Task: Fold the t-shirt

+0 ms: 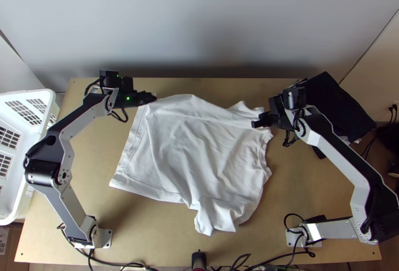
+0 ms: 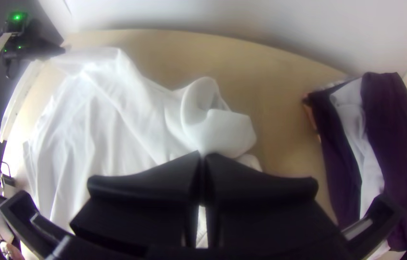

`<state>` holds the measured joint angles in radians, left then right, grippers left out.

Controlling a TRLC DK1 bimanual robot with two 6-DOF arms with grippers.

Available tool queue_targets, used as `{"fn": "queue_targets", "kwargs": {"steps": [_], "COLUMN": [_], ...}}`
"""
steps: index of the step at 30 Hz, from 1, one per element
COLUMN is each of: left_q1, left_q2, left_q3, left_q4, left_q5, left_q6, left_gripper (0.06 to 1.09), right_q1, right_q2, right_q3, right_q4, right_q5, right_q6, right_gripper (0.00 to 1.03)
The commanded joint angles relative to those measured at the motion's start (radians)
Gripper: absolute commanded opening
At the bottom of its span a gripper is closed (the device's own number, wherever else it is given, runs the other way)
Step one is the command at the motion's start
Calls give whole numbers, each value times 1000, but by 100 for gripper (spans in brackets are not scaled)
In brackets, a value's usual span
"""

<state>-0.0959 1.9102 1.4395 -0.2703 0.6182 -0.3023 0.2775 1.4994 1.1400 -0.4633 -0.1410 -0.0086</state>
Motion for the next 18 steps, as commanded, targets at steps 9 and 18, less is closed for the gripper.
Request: {"fn": "queue_targets", "kwargs": {"steps": [9, 18], "left_q1": [38, 73], "left_q2": [-131, -162], "left_q3": [-62, -105], "left_q4": [-313, -311], "left_q5": [48, 71], "left_q6": [218, 316], "left_gripper": [9, 9], "right_q1": [22, 25], "right_q2": [-76, -157], "right_q3": [21, -5], "right_q4": [-271, -350], "right_q5": [-17, -34], "right_q6": [-7, -50], "right_gripper": [2, 2]}}
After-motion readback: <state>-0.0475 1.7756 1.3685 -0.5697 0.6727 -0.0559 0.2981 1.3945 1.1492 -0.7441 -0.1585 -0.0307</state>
